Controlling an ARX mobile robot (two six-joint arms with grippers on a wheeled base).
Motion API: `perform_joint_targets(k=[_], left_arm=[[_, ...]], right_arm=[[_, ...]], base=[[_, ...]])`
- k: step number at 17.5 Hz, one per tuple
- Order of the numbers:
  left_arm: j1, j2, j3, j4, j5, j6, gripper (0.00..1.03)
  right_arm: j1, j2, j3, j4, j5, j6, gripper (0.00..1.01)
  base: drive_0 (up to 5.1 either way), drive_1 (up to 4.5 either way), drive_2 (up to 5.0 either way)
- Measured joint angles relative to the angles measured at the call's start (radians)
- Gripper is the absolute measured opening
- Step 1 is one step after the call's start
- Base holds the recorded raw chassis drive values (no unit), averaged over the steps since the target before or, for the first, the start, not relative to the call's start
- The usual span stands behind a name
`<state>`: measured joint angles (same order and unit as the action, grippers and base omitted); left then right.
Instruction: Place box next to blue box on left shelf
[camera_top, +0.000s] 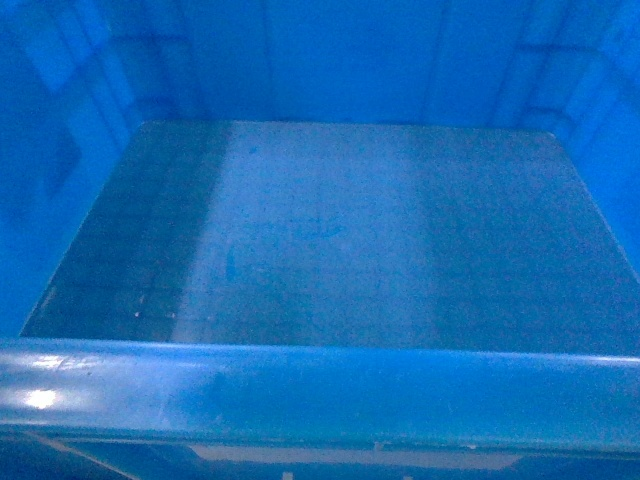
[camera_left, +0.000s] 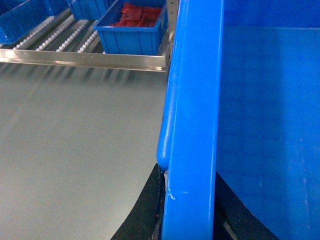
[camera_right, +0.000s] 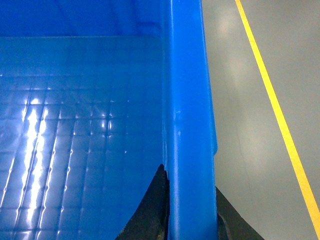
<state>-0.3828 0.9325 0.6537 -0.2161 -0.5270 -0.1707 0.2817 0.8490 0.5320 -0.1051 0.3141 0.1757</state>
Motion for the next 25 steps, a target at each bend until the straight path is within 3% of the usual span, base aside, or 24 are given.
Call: perform_joint_targets(k=[25], left_arm=[[0.0,0.0,0.0,0.002,0.0,-0.001,0.14]], right_arm=[[0.0,0.0,0.0,0.001,0.0,0.0,0.09]], base=[[-0.1,4.0,-4.2]])
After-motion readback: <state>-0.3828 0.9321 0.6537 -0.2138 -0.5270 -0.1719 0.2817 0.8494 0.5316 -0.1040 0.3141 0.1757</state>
